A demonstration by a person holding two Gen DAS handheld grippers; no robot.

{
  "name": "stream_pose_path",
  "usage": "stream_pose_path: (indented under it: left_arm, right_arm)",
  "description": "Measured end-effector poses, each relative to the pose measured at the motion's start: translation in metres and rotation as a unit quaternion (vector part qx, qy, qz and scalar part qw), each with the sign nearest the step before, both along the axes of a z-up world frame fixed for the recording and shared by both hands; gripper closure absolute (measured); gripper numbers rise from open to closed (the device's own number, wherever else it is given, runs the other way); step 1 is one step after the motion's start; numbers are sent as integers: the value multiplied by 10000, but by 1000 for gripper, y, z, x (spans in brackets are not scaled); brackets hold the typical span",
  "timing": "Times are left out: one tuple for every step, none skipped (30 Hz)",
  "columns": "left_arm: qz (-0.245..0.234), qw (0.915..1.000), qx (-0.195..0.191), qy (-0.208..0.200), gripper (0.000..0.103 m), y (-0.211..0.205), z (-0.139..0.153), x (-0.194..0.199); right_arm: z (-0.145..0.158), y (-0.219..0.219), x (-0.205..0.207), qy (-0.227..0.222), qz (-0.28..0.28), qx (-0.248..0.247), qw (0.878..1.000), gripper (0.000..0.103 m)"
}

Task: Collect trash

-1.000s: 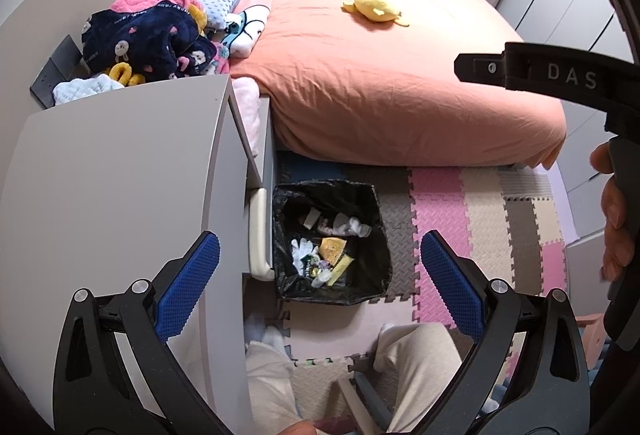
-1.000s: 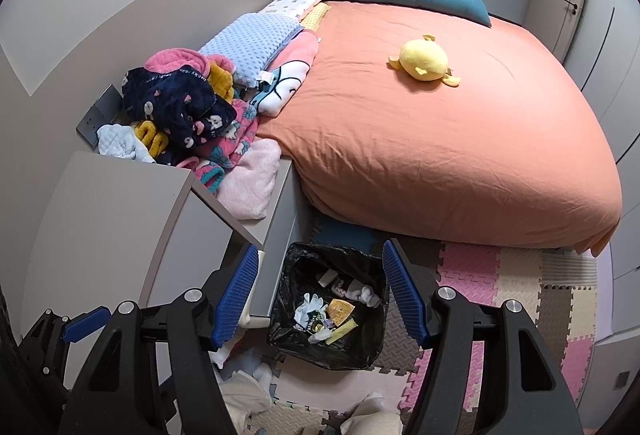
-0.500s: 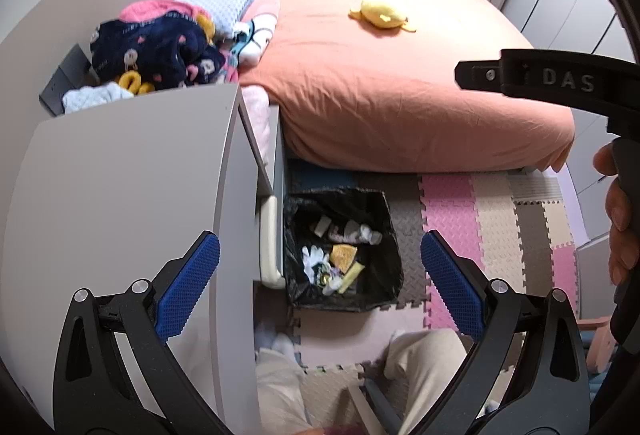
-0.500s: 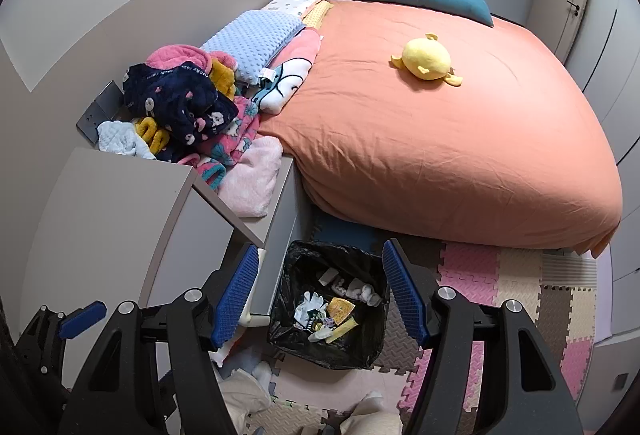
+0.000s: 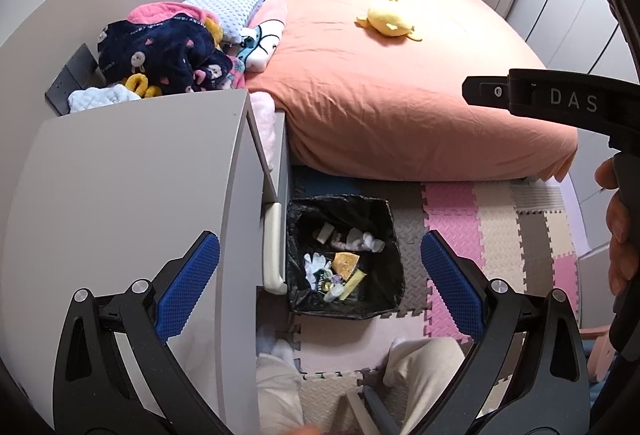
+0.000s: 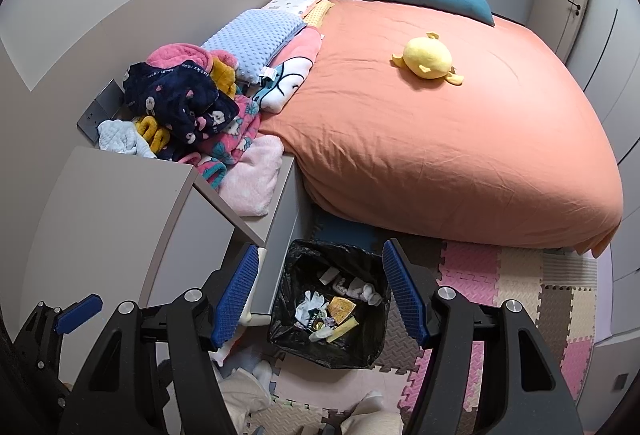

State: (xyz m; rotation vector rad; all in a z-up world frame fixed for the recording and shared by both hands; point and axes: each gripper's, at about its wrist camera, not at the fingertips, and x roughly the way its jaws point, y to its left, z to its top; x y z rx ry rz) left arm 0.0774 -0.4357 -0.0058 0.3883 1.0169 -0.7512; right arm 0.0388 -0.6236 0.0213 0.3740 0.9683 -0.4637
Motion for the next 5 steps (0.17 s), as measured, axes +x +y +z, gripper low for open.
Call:
stream_pose_path:
  left_arm:
    - [-23, 10000, -3, 56, 6, -1, 0, 1]
    - [-46, 9999, -11, 103, 6, 0, 0, 1]
    - [-35, 9999, -4, 116, 6, 0, 0, 1]
    - [-43, 9999, -1, 103, 6, 0, 0, 2]
    - [-55, 9999, -1, 97, 6, -1, 0, 1]
  right_arm:
    - [0, 1, -1, -3, 0, 3, 10000, 37]
    - [0, 0, -1, -3, -3, 0, 10000, 37]
    - [0, 0, 0, -3, 1, -1, 10000, 37]
    - [0, 1, -1, -6, 6, -3, 10000, 37]
    - [0, 0, 0, -3, 5, -9, 10000, 37]
